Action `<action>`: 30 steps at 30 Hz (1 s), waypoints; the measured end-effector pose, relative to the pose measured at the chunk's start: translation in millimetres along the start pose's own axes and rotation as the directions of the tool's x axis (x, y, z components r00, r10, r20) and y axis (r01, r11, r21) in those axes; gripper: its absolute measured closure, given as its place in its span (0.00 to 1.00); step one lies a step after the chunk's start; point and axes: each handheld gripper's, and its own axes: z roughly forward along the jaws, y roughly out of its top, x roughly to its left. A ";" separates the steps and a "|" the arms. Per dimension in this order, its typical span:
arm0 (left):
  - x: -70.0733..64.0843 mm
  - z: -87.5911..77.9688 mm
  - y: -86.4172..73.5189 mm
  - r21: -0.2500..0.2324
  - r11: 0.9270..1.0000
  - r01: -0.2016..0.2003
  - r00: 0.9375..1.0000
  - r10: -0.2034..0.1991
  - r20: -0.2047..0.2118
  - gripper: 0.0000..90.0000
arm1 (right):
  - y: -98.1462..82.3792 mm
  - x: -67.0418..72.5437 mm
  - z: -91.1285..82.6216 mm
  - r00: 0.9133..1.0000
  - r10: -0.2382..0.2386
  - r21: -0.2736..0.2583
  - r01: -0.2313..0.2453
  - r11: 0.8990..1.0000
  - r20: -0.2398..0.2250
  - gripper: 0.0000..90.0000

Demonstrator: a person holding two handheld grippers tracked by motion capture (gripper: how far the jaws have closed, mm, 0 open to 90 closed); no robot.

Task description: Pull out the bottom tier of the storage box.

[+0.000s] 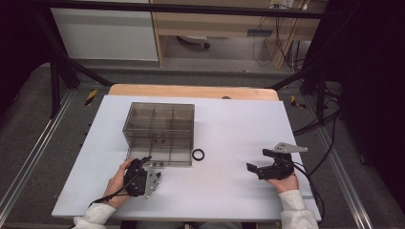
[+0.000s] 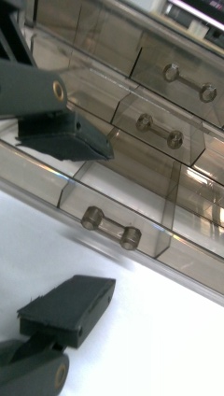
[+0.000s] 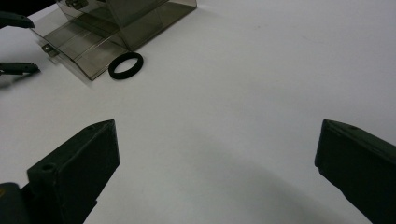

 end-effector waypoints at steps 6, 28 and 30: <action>2.0 -1.0 4.0 -0.001 0.998 0.069 0.997 -0.069 0.041 0.27 | -0.1 0.0 0.2 1.000 -0.001 0.000 0.001 1.000 0.000 0.00; 14.4 -2.8 9.4 0.011 0.964 0.266 0.956 -0.266 0.123 0.15 | -0.4 0.4 1.1 1.000 0.000 0.000 0.000 1.000 0.002 0.00; 14.8 -2.0 10.0 0.017 0.959 0.282 0.951 -0.282 0.125 0.14 | -0.5 0.4 1.2 1.000 -0.001 0.001 0.001 1.000 0.003 0.00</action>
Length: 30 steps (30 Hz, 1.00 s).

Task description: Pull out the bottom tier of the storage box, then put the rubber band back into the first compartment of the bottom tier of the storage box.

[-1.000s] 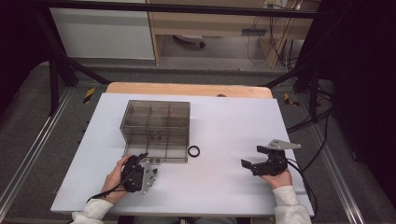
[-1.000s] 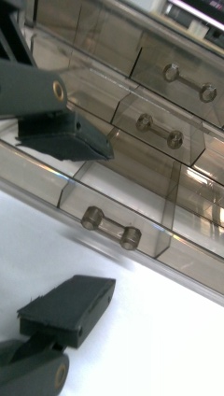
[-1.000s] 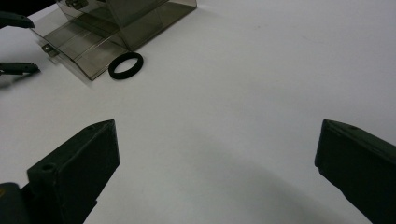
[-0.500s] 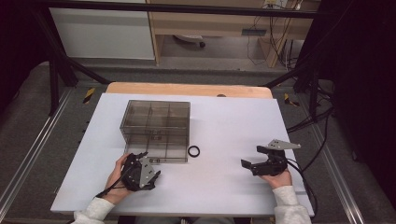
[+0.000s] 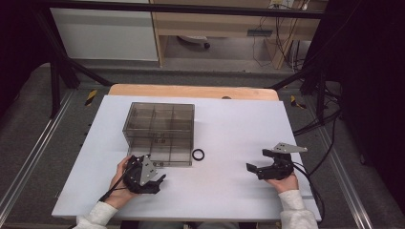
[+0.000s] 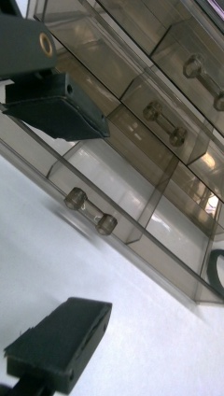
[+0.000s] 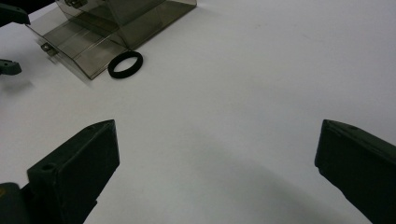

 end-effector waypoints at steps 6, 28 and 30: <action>2.1 2.1 1.4 0.022 0.999 0.038 0.999 -0.039 0.026 0.10 | 0.0 -0.3 0.0 1.000 -0.001 0.003 0.001 1.000 0.000 0.00; 10.6 3.7 11.3 0.040 0.989 0.144 0.982 -0.148 0.117 0.02 | 0.1 -0.6 0.0 1.000 0.003 0.003 -0.003 1.000 -0.001 0.00; 11.5 3.2 12.4 0.039 0.987 0.155 0.979 -0.159 0.126 0.02 | 0.2 -0.5 -0.2 1.000 0.005 0.003 -0.005 1.000 -0.002 0.00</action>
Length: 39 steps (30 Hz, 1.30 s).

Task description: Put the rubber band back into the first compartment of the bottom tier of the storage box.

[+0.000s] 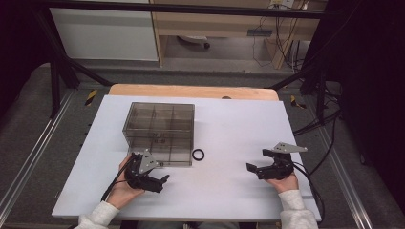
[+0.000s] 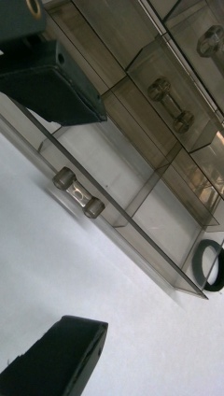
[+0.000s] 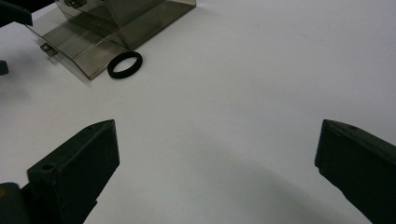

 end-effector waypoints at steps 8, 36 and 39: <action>-0.6 -1.0 4.5 -0.006 1.000 0.029 0.999 -0.029 0.031 0.02 | 0.0 -0.3 0.0 1.000 -0.003 0.000 0.003 1.000 0.001 0.00; -5.8 4.2 23.4 -0.013 0.997 0.075 0.989 -0.073 0.126 0.05 | -0.4 0.1 0.7 1.000 -0.007 0.002 0.007 1.000 -0.001 0.00; -6.2 4.8 25.2 -0.013 0.997 0.077 0.989 -0.075 0.131 0.05 | -0.5 0.1 0.8 1.000 -0.009 0.004 0.009 1.000 -0.001 0.00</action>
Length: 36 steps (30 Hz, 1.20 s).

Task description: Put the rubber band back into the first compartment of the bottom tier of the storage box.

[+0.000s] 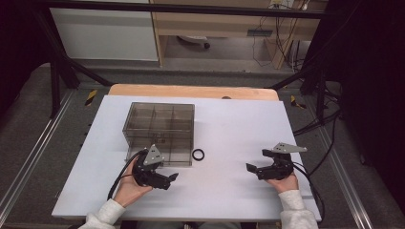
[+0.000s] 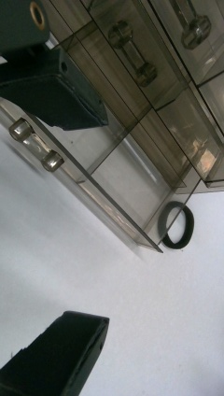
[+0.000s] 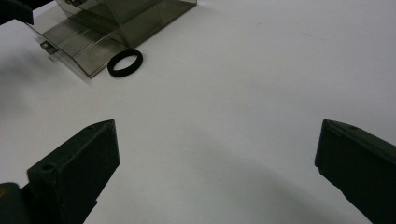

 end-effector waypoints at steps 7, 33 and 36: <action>-3.3 2.8 4.5 -0.001 1.000 -0.004 1.000 0.004 0.007 0.05 | 0.0 0.1 0.1 1.000 0.000 0.002 0.000 1.000 0.000 0.00; -18.5 21.3 26.6 0.009 1.000 -0.027 0.999 0.027 0.035 0.05 | -0.1 0.0 0.3 1.000 0.000 0.002 0.000 1.000 -0.002 0.00; -19.9 23.3 30.4 0.006 1.000 -0.023 0.999 0.023 0.040 0.05 | -0.2 0.2 0.5 1.000 0.001 0.003 -0.001 1.000 -0.002 0.00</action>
